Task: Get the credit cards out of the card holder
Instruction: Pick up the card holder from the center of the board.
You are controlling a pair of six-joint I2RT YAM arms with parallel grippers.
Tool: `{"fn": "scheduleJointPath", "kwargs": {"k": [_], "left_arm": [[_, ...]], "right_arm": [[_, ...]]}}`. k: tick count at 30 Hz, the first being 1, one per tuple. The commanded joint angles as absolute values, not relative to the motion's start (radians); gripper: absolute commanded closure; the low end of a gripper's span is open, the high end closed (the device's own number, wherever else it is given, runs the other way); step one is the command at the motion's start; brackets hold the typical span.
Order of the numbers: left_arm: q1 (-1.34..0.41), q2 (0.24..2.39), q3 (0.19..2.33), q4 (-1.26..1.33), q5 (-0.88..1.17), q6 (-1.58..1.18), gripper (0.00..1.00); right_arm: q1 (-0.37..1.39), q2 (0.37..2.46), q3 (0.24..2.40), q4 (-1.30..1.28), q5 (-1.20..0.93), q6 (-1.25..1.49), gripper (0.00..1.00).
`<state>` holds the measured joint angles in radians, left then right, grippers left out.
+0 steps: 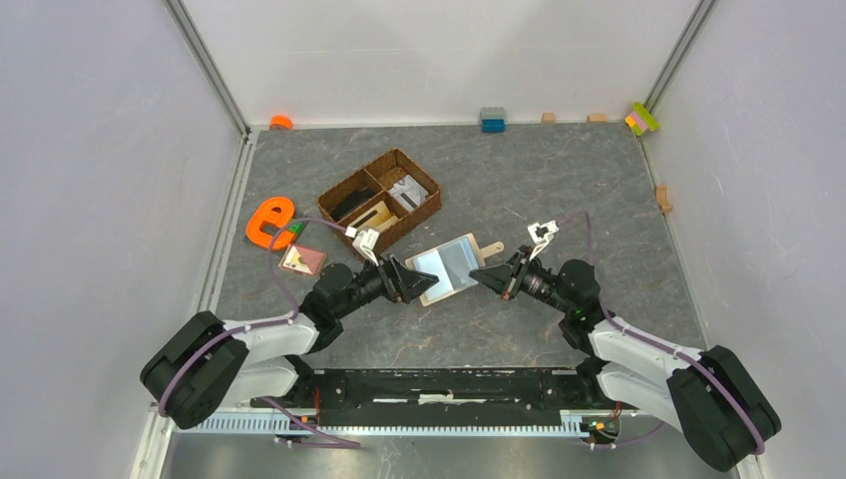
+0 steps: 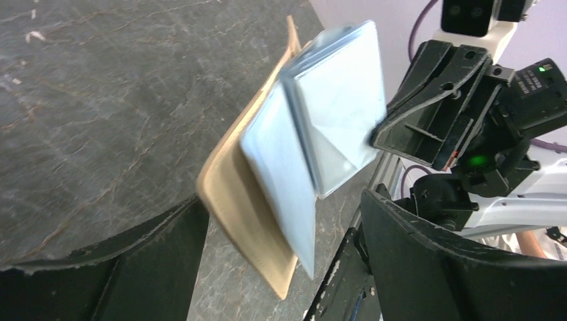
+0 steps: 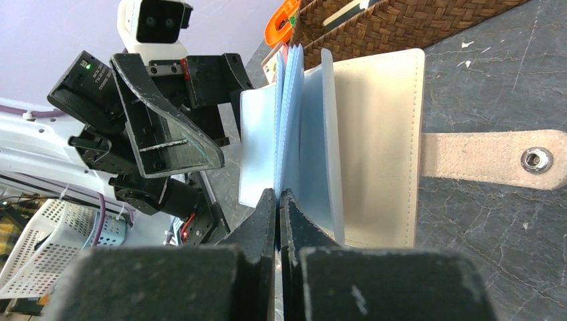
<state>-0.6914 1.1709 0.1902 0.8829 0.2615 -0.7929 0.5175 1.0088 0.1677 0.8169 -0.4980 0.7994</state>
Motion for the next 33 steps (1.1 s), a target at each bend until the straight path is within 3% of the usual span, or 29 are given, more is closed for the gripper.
{"fn": "scheduleJointPath", "kwargs": {"k": [1, 5, 11, 13, 15, 17, 27, 30, 33], "left_arm": [[-0.687, 1.205, 0.24, 1.025, 0.315, -0.794, 0.16], [-0.687, 1.22, 0.251, 1.017, 0.313, -0.775, 0.34], [-0.684, 1.248, 0.26, 1.016, 0.296, -0.746, 0.51], [-0.684, 1.252, 0.267, 0.999, 0.289, -0.734, 0.62], [-0.684, 1.253, 0.282, 0.968, 0.287, -0.718, 0.83], [-0.684, 1.256, 0.296, 0.935, 0.286, -0.702, 0.96], [-0.683, 1.272, 0.323, 0.855, 0.305, -0.635, 0.98], [-0.681, 1.265, 0.328, 0.829, 0.317, -0.609, 0.98], [-0.681, 1.247, 0.331, 0.784, 0.32, -0.566, 0.98]], "right_arm": [[0.523, 1.008, 0.163, 0.905, -0.524, 0.809, 1.0], [0.523, 1.025, 0.157, 0.92, -0.533, 0.806, 1.0], [0.524, 1.06, 0.161, 0.937, -0.545, 0.797, 1.0], [0.524, 1.069, 0.162, 0.937, -0.548, 0.789, 1.0], [0.524, 1.076, 0.165, 0.937, -0.55, 0.779, 1.0], [0.523, 1.082, 0.167, 0.935, -0.547, 0.765, 0.99], [0.523, 1.117, 0.173, 0.885, -0.521, 0.685, 0.89], [0.524, 1.112, 0.171, 0.86, -0.505, 0.652, 0.75], [0.523, 1.082, 0.155, 0.855, -0.476, 0.628, 0.56]]}}
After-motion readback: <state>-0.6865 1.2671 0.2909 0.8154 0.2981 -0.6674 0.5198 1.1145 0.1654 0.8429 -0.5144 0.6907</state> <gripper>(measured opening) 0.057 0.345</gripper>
